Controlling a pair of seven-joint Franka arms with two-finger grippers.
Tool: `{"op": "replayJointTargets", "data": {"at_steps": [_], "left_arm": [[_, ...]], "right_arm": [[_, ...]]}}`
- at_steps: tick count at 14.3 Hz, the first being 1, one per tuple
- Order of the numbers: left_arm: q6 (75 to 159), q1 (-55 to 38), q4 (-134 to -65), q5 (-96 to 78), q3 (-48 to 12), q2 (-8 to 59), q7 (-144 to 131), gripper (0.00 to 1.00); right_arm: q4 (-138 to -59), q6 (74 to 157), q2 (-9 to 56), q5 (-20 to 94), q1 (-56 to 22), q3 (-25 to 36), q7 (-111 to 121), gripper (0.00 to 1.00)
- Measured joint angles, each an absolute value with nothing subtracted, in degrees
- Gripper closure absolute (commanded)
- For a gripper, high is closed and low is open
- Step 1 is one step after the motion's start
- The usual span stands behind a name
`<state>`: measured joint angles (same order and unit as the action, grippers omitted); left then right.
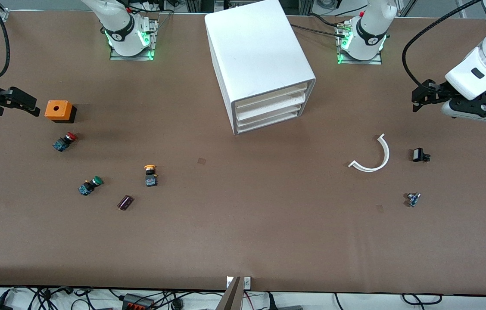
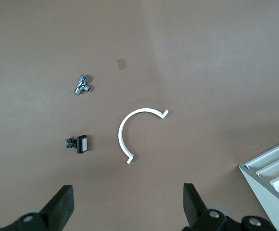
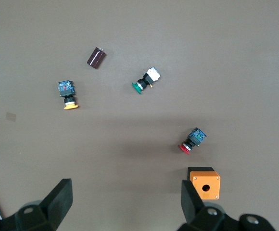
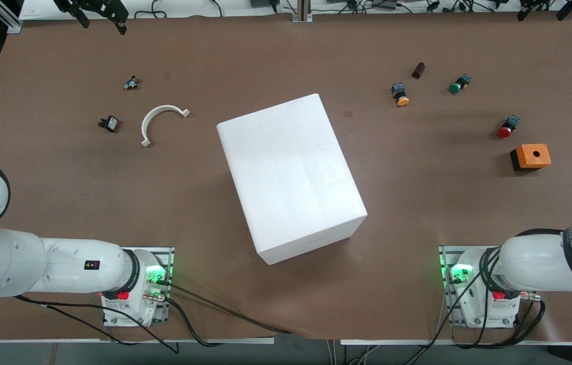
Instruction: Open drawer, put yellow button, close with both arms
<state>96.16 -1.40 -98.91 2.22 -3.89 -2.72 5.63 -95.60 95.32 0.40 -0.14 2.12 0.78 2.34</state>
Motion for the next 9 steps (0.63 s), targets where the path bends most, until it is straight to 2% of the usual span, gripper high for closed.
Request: {"op": "replayJointTargets", "data": {"at_steps": [9], "left_arm": [[96.2,-1.4,-98.9,2.2,-3.9,-2.7,5.6,0.00]], "right_arm": [[-95.6,95.3,0.9,-0.1,2.1,0.8,2.3,0.00]]}}
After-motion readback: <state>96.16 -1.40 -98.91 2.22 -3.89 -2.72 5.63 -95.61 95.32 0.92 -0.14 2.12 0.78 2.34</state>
